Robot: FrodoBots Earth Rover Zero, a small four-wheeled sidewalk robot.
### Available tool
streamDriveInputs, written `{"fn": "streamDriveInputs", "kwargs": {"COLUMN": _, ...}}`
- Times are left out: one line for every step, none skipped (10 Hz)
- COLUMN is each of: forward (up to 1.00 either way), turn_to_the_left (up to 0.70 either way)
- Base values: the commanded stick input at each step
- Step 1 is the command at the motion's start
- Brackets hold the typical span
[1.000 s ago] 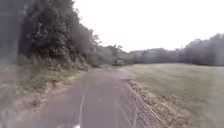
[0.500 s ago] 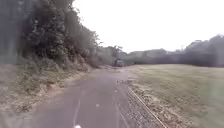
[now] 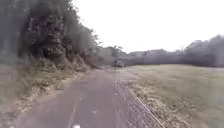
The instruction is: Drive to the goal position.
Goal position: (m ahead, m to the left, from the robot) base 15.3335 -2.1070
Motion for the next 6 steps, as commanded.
{"fn": "streamDriveInputs", "kwargs": {"forward": 0.45, "turn_to_the_left": 0.0}}
{"fn": "streamDriveInputs", "kwargs": {"forward": 0.45, "turn_to_the_left": 0.0}}
{"fn": "streamDriveInputs", "kwargs": {"forward": 0.45, "turn_to_the_left": 0.0}}
{"fn": "streamDriveInputs", "kwargs": {"forward": 0.45, "turn_to_the_left": 0.0}}
{"fn": "streamDriveInputs", "kwargs": {"forward": 0.45, "turn_to_the_left": 0.0}}
{"fn": "streamDriveInputs", "kwargs": {"forward": 0.45, "turn_to_the_left": 0.0}}
